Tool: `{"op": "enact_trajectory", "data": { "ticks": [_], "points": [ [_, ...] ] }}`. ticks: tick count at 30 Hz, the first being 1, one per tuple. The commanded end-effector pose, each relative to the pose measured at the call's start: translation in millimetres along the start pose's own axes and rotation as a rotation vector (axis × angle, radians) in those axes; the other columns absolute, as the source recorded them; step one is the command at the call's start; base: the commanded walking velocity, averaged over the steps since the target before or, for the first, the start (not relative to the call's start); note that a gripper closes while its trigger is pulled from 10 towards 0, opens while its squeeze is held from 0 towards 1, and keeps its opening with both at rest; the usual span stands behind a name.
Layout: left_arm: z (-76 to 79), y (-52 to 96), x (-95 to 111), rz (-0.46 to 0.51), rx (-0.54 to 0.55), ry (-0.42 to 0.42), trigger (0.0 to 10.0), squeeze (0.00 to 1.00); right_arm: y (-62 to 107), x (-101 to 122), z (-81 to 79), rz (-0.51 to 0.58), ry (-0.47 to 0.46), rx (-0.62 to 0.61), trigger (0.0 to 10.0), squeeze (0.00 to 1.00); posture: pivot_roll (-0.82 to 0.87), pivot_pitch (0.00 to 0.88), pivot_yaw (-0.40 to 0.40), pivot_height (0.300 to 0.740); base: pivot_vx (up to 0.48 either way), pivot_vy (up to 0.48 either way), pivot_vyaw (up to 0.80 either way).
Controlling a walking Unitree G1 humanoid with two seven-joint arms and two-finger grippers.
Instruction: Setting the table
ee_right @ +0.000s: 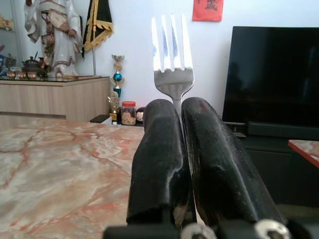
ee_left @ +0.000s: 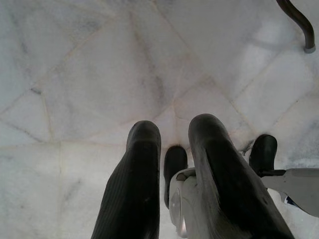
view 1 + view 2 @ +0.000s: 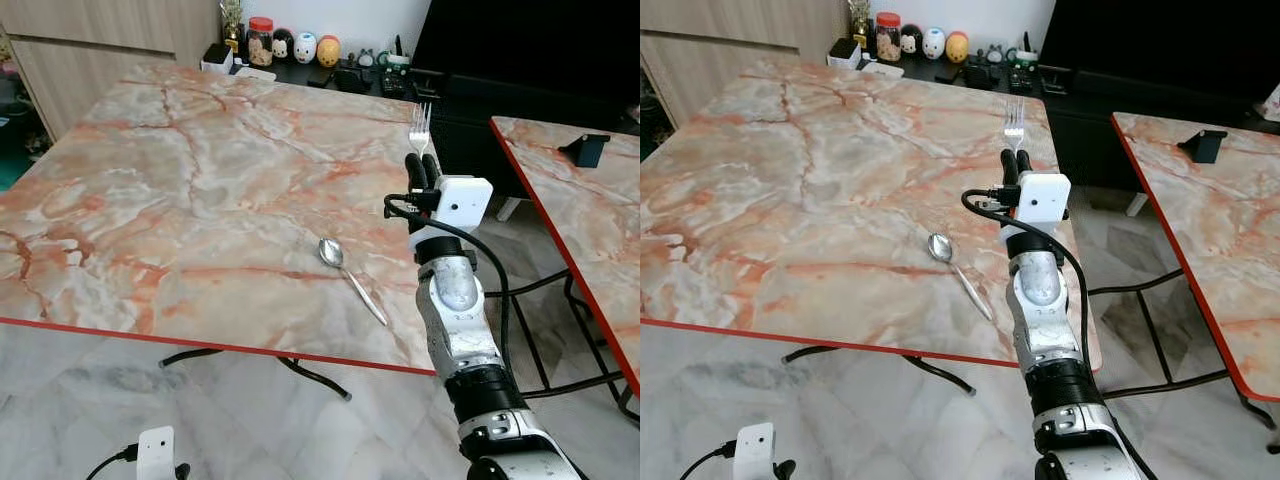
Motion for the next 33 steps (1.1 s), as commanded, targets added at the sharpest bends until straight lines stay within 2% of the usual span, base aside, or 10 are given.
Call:
{"op": "enact_trajectory", "data": {
  "ticks": [1, 9, 14, 33],
  "points": [
    [2.9, 1.2, -8.4, -0.023, -0.008, -0.010, 10.0, 0.00, -2.9, 3.7, 3.3, 0.014, -0.001, -0.010, 10.0, 0.00, 0.03, 0.000, -0.102, 0.740, 0.000, 0.000, 0.00],
    [2.4, 1.6, -11.2, -0.032, -0.004, -0.016, 10.0, 0.00, -4.0, 1.8, 3.8, 0.001, -0.011, -0.012, 10.0, 0.00, 0.03, 0.000, -0.105, 0.740, 0.000, 0.000, 0.00],
    [1.2, 1.8, -12.3, -0.036, 0.000, -0.016, 10.0, 0.00, -4.5, 1.8, 3.0, 0.001, -0.013, -0.011, 10.0, 0.00, 0.03, 0.000, -0.105, 0.740, 0.000, -0.250, -0.72],
    [-0.4, 2.2, -14.3, -0.044, 0.004, -0.012, 10.0, 0.00, -5.0, 6.0, -1.3, 0.025, -0.006, 0.001, 10.0, 0.00, 0.03, 0.000, -0.103, 0.740, 0.000, -0.258, 0.00]
  ]
}}
Point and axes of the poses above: a point about 5 cm out from each wrist's last joint towards the gripper, its own y axis pointing back from the gripper into the wrist, its own x axis along the axis of the wrist's last joint, z = x × y, the point moved 5 cm from there along -y, pointing out of the wrist towards the gripper, and after that the axes turned 7 degrees about y, right-handed, at the moved point
